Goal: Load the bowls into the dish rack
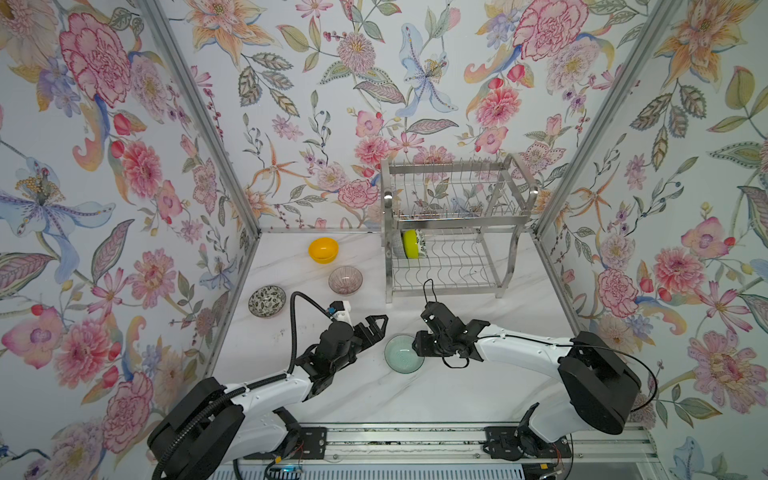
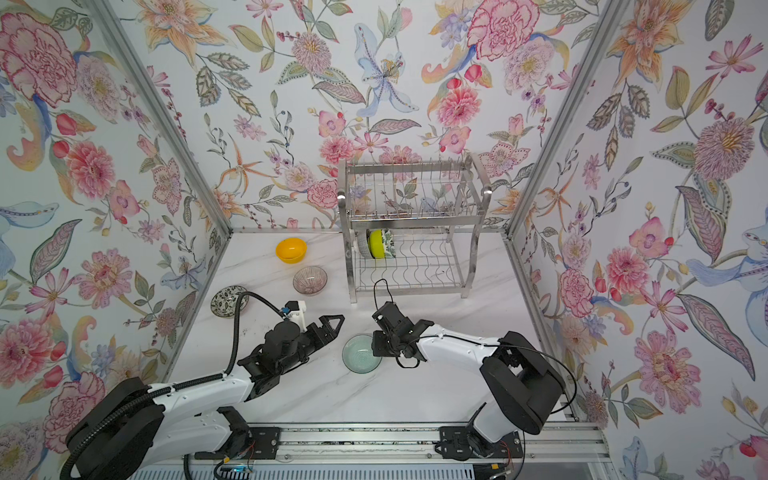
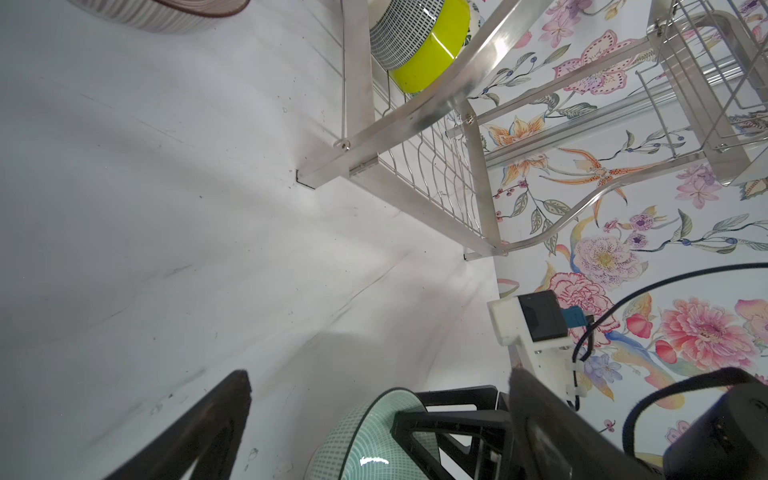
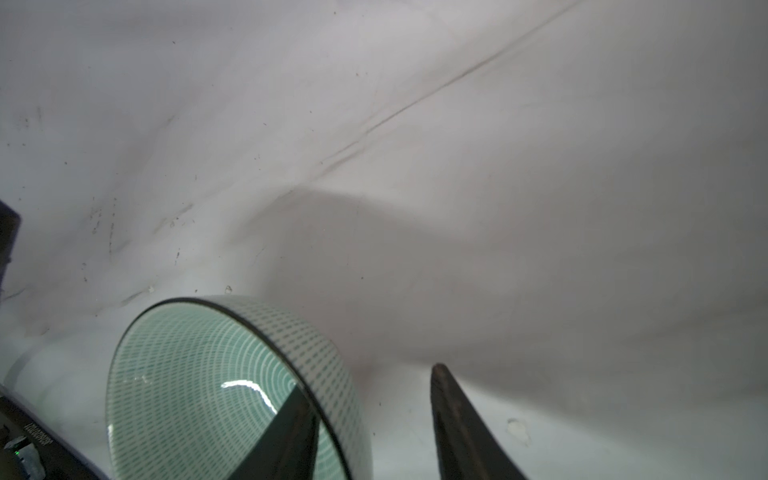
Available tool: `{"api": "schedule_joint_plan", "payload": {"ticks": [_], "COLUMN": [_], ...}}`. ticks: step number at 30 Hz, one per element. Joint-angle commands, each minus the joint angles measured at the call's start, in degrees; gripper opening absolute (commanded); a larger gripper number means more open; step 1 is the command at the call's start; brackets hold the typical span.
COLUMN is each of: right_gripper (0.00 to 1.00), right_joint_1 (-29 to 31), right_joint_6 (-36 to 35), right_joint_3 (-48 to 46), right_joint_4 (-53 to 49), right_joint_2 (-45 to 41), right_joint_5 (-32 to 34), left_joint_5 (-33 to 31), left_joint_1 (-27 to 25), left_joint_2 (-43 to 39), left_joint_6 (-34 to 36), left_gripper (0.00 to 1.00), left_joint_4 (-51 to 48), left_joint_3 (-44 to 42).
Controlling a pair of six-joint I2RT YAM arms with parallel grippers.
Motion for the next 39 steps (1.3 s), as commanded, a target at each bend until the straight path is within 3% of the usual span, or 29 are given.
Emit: {"api": "schedule_joint_plan", "payload": {"ticks": [1, 7, 19, 29, 39], "right_gripper": [0.4, 0.25, 0.04, 0.0, 0.0], "right_joint_1": [0.4, 0.4, -0.2, -5.5, -18.2], "right_joint_6": [-0.4, -1.3, -2.8, -5.7, -9.8], "right_joint_3": [1.4, 3.3, 4.6, 4.5, 2.1], "right_joint_4": [-2.3, -4.6, -7.0, -9.6, -10.7], "right_joint_2": [2.3, 5.0, 4.3, 0.8, -6.9], "right_joint_5": [2.0, 3.1, 5.3, 7.2, 7.1], "left_joint_5": [0.2, 0.3, 1.6, 3.0, 5.1], "left_joint_1": [0.4, 0.4, 0.4, 0.4, 0.3], "left_joint_2": [0.1, 0.4, 1.1, 1.8, 3.9], "left_joint_6": [-0.6, -0.7, -0.6, -0.2, 1.1], "left_gripper": [0.99, 0.99, 0.99, 0.99, 0.99], "left_joint_4": [1.0, 0.8, 1.1, 1.8, 0.7], "left_joint_3": [-0.4, 0.0, 1.0, 1.8, 4.3]}}
